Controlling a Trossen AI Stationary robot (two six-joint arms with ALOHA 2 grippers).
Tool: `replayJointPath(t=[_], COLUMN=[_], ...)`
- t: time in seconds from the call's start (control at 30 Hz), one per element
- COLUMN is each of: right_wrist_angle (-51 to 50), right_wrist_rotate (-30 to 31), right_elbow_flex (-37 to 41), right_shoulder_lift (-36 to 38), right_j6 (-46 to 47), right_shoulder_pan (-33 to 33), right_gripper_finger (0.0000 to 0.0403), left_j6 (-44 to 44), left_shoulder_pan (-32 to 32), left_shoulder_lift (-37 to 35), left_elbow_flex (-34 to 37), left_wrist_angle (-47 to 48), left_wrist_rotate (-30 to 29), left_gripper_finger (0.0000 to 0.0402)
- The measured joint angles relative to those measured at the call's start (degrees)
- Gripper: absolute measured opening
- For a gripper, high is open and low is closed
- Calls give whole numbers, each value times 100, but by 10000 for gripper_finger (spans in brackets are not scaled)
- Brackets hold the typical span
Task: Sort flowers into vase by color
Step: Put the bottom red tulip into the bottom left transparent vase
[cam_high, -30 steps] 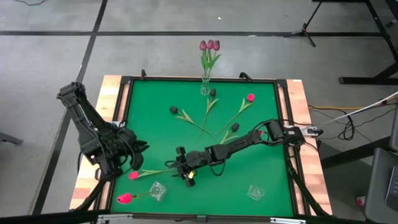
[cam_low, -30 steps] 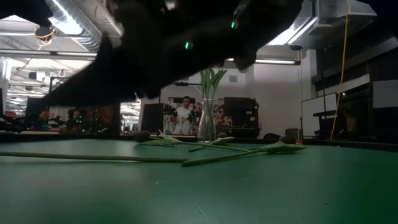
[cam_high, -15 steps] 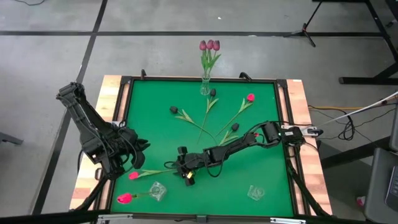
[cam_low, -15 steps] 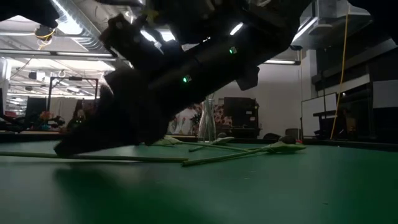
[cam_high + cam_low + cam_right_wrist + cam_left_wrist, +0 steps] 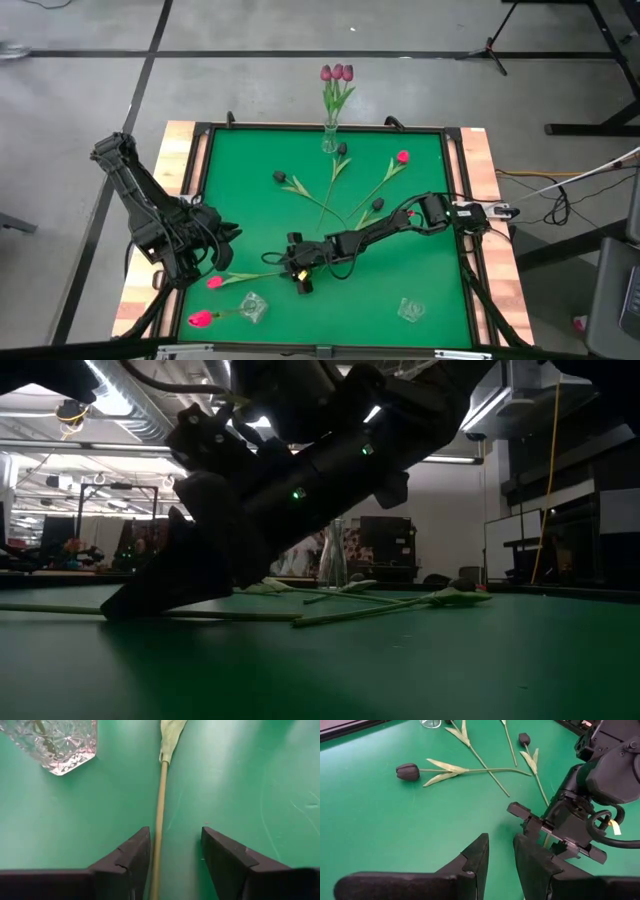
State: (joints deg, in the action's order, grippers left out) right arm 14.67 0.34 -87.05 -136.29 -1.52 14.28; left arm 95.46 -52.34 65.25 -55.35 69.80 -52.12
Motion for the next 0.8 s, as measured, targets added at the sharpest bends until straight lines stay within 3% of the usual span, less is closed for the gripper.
replayJointPath(t=[0.1,0.37,0.6,0.8], right_wrist_angle=[-112,-258,-258,-340], right_wrist_rotate=[-13,-3,31,48], right_elbow_flex=[1,4,15,32], right_shoulder_lift=[-9,-22,-17,106], right_j6=[24,77,266,428], right_shoulder_pan=[2,2,-2,-31], right_gripper_finger=[150,11,7,4], left_j6=[2,2,5,46], left_shoulder_pan=[0,0,0,0], left_shoulder_lift=[2,2,2,2], left_elbow_flex=[0,0,0,0], left_wrist_angle=[2,0,0,-28], left_wrist_rotate=[0,0,-24,-507], left_gripper_finger=[88,88,88,88])
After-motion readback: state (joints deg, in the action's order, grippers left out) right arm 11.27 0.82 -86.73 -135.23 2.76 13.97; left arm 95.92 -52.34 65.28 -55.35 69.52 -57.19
